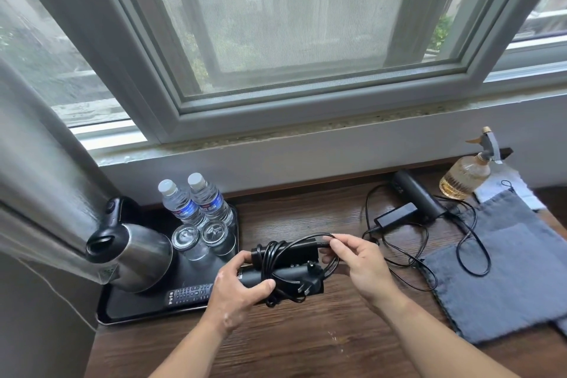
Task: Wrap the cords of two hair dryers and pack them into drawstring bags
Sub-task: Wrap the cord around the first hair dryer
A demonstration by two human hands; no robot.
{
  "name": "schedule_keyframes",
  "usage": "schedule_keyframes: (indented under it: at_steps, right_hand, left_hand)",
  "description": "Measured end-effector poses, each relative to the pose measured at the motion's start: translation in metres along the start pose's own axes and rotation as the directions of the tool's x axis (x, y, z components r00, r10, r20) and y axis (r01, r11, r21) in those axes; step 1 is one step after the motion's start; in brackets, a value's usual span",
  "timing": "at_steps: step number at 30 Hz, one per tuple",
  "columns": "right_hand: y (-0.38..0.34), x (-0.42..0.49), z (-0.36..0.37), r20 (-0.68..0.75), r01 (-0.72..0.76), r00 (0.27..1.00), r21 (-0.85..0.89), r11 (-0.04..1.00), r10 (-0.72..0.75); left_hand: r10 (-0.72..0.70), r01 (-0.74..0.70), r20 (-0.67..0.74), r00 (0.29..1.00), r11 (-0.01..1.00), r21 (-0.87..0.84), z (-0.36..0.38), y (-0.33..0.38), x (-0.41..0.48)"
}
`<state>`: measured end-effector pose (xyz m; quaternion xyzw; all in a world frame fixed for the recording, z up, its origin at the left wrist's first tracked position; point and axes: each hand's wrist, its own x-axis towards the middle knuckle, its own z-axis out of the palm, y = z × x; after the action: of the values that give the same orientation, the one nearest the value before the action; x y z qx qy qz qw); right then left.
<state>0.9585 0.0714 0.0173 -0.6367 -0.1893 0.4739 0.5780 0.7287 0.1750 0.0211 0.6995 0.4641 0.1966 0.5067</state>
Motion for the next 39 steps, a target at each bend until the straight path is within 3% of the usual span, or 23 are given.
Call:
schedule_keyframes:
  at_steps: [4,12,14,17,21,25,29,31,34,39]
  right_hand:
    - [-0.011,0.000,-0.001,0.094,-0.249,0.967,0.125,0.960,0.239]
    - [-0.015,0.004,-0.001,0.070,-0.460,0.886,0.009,0.888,0.458]
    - [-0.016,0.001,-0.003,0.137,-0.466,0.877,0.004,0.885,0.461]
    - [-0.011,-0.002,-0.004,0.231,-0.398,0.894,0.018,0.917,0.383]
    - [-0.006,-0.007,-0.002,0.158,-0.282,0.951,0.079,0.956,0.267]
    - [0.001,-0.014,-0.006,0.060,-0.101,0.993,-0.052,0.994,0.104]
    - [-0.003,-0.024,-0.004,0.095,0.010,0.995,-0.236,0.972,0.013]
    - [-0.005,-0.028,-0.003,0.157,0.109,0.987,-0.420,0.901,-0.046]
    - [-0.005,-0.034,0.003,0.185,0.146,0.982,-0.675,0.723,-0.025]
    - [0.009,-0.039,0.008,0.164,0.283,0.953,-0.779,0.559,-0.255]
  left_hand:
    - [0.023,-0.024,0.027,0.999,1.000,0.015,-0.005,0.001,0.000]
    - [0.065,-0.065,0.034,0.997,0.998,0.002,-0.001,0.008,-0.004]
    - [0.063,-0.062,0.019,0.998,0.998,-0.022,-0.001,0.009,-0.004]
    - [0.044,-0.045,-0.010,0.999,0.998,-0.050,-0.003,0.009,-0.001]
    - [0.026,-0.028,-0.035,0.999,0.998,-0.049,-0.006,0.006,0.000]
    - [0.006,-0.008,-0.048,0.999,0.999,-0.045,-0.006,0.003,-0.002]
    - [-0.004,0.002,-0.045,0.999,0.999,-0.041,-0.002,0.000,-0.003]
    - [-0.008,0.006,-0.054,0.999,0.999,-0.042,0.000,-0.002,-0.003]
    - [-0.013,0.010,-0.055,0.998,0.999,-0.046,0.002,-0.001,-0.004]
    - [-0.007,0.006,-0.047,0.999,1.000,-0.019,0.005,-0.001,-0.005]
